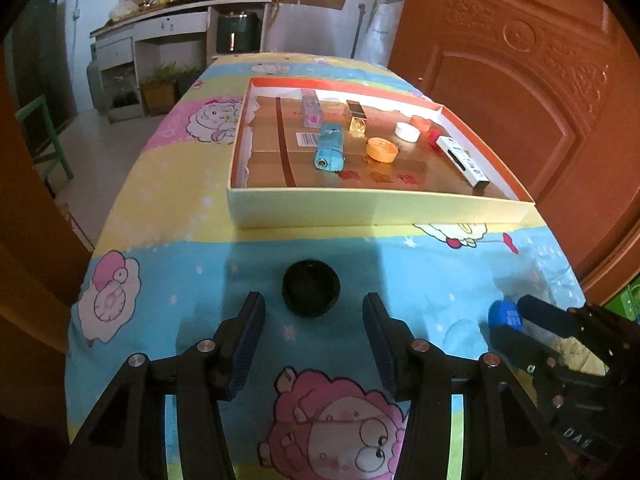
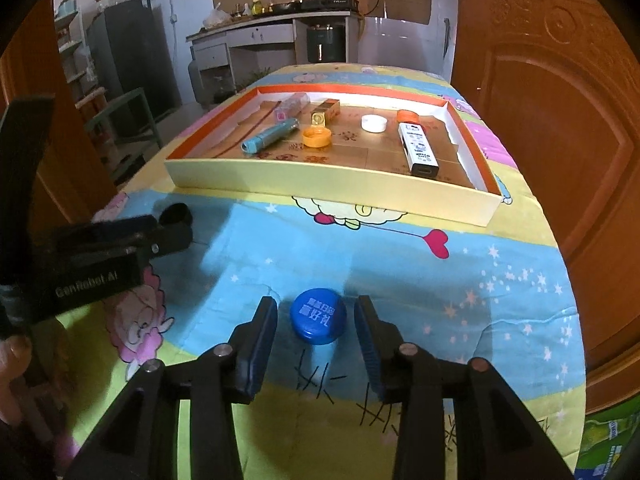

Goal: Organize rigid objects
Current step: 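Grasp the black cap with the left tool while the right tool grasps the blue cap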

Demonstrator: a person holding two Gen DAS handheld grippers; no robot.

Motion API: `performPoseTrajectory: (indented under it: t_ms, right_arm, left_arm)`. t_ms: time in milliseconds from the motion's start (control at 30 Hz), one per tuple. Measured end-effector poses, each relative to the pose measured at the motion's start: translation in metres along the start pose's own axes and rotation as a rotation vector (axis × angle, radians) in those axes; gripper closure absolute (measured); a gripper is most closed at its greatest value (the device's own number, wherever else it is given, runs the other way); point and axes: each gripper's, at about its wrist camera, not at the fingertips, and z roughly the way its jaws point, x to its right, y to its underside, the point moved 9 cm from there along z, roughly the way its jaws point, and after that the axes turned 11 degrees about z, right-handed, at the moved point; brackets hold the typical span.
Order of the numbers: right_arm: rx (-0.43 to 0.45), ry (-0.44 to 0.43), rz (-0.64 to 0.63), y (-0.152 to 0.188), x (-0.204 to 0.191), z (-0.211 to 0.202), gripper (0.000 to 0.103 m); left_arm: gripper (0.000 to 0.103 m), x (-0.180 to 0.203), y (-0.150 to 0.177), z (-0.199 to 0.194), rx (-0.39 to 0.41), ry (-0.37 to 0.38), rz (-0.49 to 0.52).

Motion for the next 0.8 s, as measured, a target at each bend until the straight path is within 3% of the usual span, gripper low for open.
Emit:
performPoseTrajectory:
  t_ms: [100,133,200,400,800]
  right_arm:
    - [-0.01,0.021,-0.02,0.004,-0.002,0.004,0.066]
    - [-0.011,0.025,-0.026,0.005,-0.002,0.006,0.073]
    - [-0.003,0.02,-0.028,0.006,-0.003,0.005,0.073]
    - [-0.005,0.008,-0.013,0.005,-0.001,0.004,0.073]
    - [0.019,-0.004,-0.008,-0.001,-0.001,-0.011,0.073]
  left_arm:
    - [0.052,-0.001,-0.002,0.003,0.0,-0.016,0.011]
    - [0.056,-0.002,-0.002,0.003,0.0,-0.028,0.019]
    - [0.072,-0.002,-0.003,0.004,0.002,-0.042,0.031]
    - [0.072,-0.004,-0.003,0.002,0.021,-0.006,0.011]
    - [0.072,0.0,-0.005,-0.011,0.042,-0.004,0.01]
